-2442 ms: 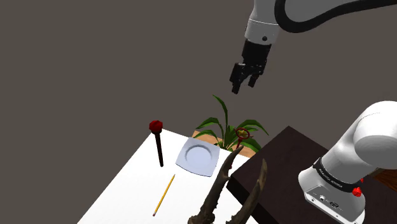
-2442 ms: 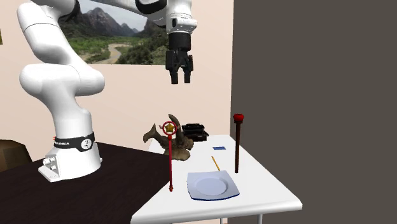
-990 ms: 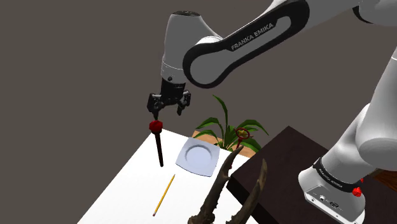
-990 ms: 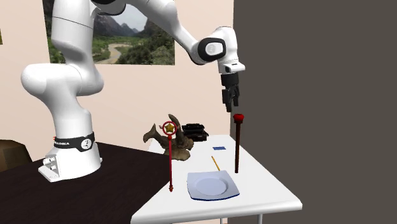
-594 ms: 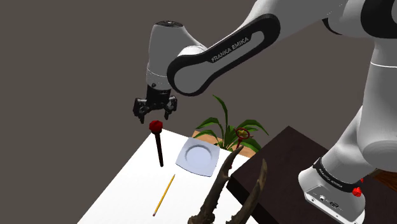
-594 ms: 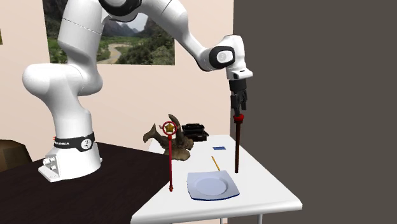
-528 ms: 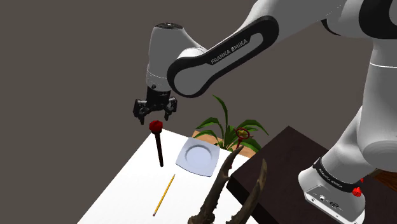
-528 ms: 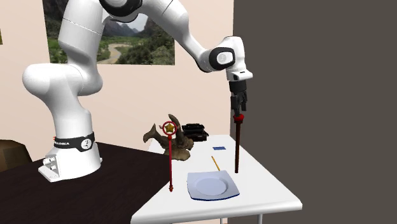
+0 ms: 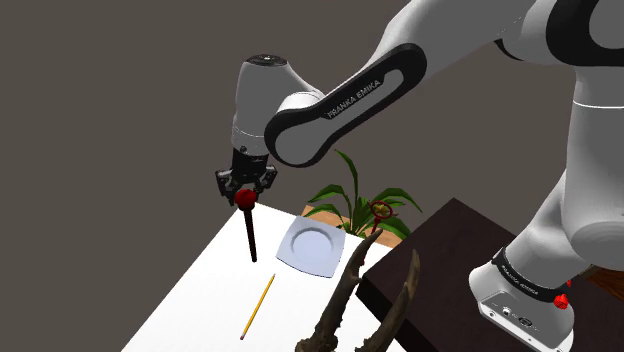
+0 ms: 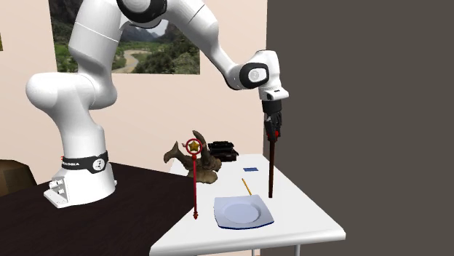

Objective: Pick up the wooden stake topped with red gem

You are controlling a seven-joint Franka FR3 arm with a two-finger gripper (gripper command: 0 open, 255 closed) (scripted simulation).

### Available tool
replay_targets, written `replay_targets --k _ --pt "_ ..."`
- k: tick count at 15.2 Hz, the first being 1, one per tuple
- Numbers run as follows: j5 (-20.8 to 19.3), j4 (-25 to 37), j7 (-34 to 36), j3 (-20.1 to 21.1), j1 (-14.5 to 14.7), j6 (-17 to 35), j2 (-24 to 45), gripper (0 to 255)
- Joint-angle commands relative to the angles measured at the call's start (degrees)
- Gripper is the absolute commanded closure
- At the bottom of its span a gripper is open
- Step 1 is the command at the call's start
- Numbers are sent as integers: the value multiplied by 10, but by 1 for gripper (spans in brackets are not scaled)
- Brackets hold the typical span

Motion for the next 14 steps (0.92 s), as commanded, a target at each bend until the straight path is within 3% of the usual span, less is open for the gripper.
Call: replay_targets --k 1,8,14 --pt "0 0 0 0 0 1 0 255" --pt "-1 1 1 0 1 0 1 255" --pt "15 12 -7 10 -7 -36 -26 255"
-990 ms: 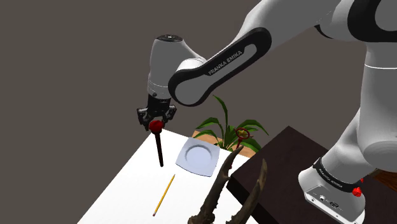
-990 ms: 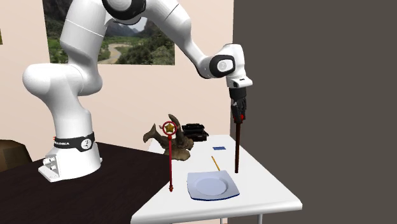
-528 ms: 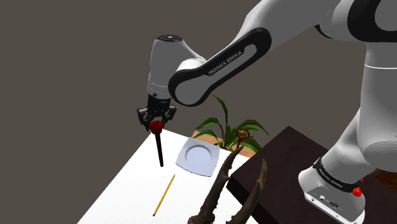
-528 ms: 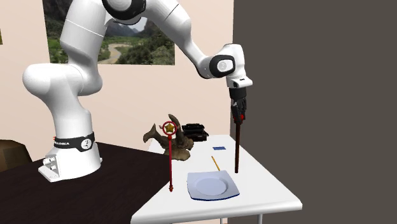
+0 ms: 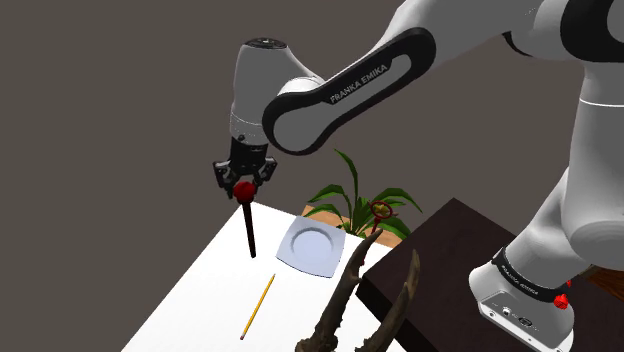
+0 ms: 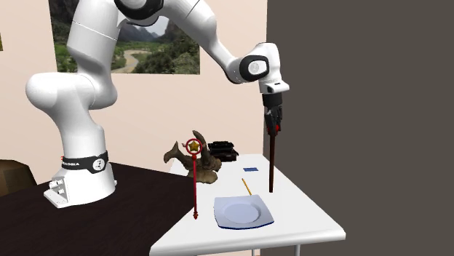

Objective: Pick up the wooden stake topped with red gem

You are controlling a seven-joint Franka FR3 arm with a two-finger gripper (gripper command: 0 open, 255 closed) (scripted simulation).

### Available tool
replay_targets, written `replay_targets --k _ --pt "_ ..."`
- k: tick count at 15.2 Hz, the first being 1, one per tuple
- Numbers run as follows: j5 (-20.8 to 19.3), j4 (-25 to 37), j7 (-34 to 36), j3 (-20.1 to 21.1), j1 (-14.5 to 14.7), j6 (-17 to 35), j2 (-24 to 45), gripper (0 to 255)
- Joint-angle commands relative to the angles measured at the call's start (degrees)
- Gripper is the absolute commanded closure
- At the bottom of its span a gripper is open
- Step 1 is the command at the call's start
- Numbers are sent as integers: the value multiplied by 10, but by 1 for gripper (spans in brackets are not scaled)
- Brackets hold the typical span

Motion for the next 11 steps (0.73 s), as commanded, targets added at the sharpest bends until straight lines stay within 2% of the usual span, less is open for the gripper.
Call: replay_targets --k 1,11 --pt "5 4 -1 3 -1 -13 -9 255" --pt "24 28 -11 14 -9 -64 -39 255"
